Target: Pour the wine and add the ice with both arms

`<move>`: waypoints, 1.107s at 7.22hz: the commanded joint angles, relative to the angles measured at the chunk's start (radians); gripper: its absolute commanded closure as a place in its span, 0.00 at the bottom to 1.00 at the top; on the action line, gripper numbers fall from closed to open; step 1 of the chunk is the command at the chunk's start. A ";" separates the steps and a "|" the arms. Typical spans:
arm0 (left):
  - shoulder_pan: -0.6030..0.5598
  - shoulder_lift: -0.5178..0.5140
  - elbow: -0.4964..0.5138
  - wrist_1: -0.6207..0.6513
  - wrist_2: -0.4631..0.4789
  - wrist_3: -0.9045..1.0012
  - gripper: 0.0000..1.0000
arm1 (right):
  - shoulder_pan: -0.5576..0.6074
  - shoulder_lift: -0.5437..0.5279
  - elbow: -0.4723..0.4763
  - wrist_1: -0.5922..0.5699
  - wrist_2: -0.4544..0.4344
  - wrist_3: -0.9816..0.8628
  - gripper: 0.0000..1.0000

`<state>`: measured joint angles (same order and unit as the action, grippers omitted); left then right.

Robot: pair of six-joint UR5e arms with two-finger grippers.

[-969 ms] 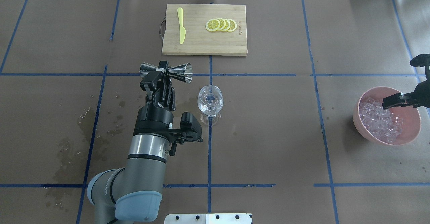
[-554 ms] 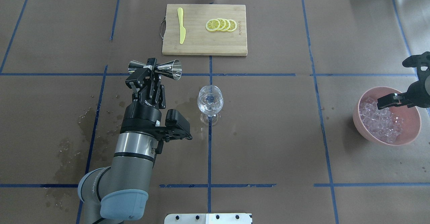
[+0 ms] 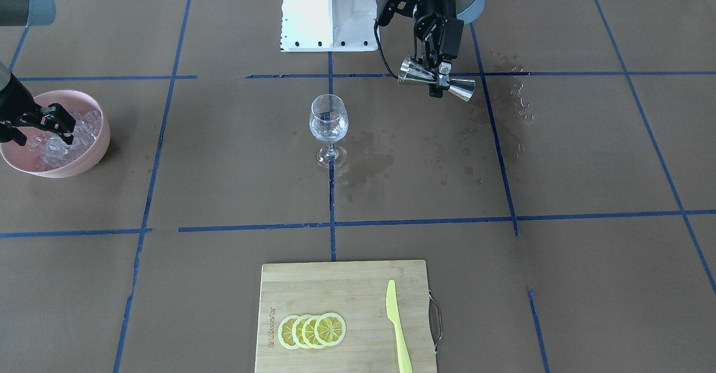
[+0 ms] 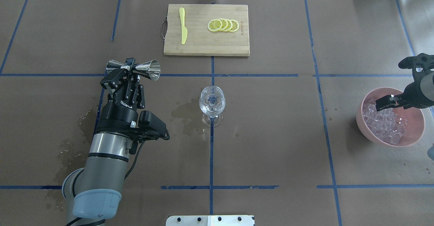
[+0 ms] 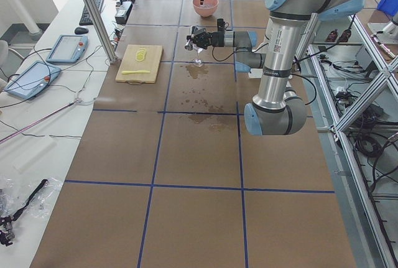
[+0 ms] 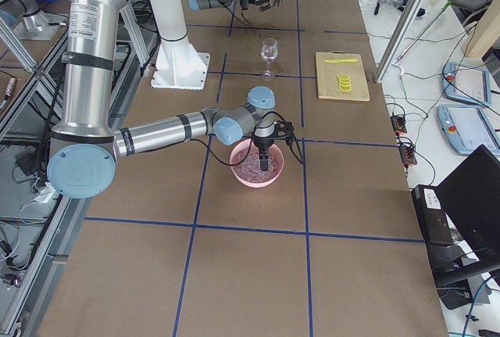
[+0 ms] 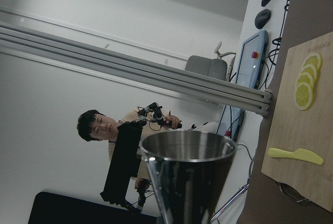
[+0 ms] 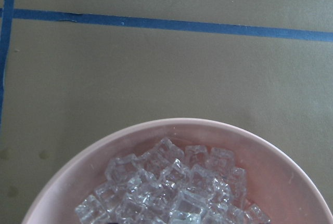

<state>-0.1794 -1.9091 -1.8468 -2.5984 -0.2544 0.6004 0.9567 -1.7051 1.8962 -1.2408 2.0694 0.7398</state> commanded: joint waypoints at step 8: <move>-0.018 0.130 -0.002 -0.187 0.000 0.032 1.00 | -0.021 0.002 -0.029 0.000 0.005 -0.004 0.85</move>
<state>-0.1958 -1.7932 -1.8484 -2.7673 -0.2546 0.6320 0.9365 -1.7033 1.8674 -1.2410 2.0734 0.7374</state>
